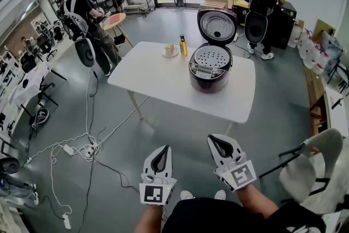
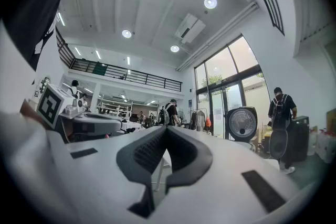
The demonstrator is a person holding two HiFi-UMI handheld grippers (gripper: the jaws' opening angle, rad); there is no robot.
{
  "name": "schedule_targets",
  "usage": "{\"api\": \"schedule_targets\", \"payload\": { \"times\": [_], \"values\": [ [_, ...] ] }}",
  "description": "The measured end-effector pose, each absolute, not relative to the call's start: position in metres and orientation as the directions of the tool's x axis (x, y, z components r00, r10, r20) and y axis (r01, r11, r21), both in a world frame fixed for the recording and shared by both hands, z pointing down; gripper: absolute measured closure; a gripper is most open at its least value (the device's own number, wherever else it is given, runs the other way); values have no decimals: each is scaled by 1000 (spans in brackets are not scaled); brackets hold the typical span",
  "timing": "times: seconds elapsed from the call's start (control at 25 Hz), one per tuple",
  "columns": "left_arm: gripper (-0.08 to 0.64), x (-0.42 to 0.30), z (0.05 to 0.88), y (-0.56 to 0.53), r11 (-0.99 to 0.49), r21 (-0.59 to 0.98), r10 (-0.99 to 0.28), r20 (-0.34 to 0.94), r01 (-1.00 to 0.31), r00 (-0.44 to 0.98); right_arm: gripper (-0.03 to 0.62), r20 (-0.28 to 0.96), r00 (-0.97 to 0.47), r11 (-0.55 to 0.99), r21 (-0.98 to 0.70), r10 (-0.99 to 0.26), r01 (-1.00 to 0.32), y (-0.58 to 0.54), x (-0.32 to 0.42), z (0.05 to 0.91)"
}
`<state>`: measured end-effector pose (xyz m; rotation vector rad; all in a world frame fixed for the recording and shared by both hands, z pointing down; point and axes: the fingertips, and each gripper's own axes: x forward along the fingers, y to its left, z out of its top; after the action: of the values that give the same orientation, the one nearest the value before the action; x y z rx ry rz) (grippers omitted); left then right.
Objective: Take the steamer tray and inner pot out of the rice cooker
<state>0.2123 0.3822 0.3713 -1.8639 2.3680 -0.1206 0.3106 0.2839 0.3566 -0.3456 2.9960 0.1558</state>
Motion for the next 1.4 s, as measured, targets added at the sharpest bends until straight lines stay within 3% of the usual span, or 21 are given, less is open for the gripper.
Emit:
{"api": "schedule_targets", "payload": {
  "times": [0.4, 0.64, 0.76, 0.96, 1.04, 1.12, 1.4],
  "values": [
    [563, 199, 380, 390, 254, -130, -967, -26, -958, -253, 594, -144, -961, 965, 78, -236, -249, 285, 305, 361],
    [563, 171, 381, 390, 259, 62, -966, -9, -964, -260, 579, -164, -957, 959, 112, -239, -259, 287, 292, 360],
    [455, 168, 378, 386, 240, 42, -970, -18, -970, -241, 376, -170, -947, 953, 92, -272, -290, 285, 287, 359],
    [78, 156, 383, 381, 252, 0, -968, -10, -968, -252, 182, -187, -922, 925, 114, -339, -363, 279, 280, 361],
    [-34, 150, 385, 380, 264, -6, -965, -10, -965, -264, 63, -190, -909, 908, 131, -372, -399, 275, 278, 362],
    [-34, 142, 386, 381, 278, -7, -960, -15, -960, -278, 0, -185, -892, 889, 128, -413, -439, 269, 276, 364],
    [-34, 107, 395, 353, 303, -32, -952, 30, -952, -304, -1, -124, -869, 865, 101, -479, -491, 220, 256, 386]
  ]
}}
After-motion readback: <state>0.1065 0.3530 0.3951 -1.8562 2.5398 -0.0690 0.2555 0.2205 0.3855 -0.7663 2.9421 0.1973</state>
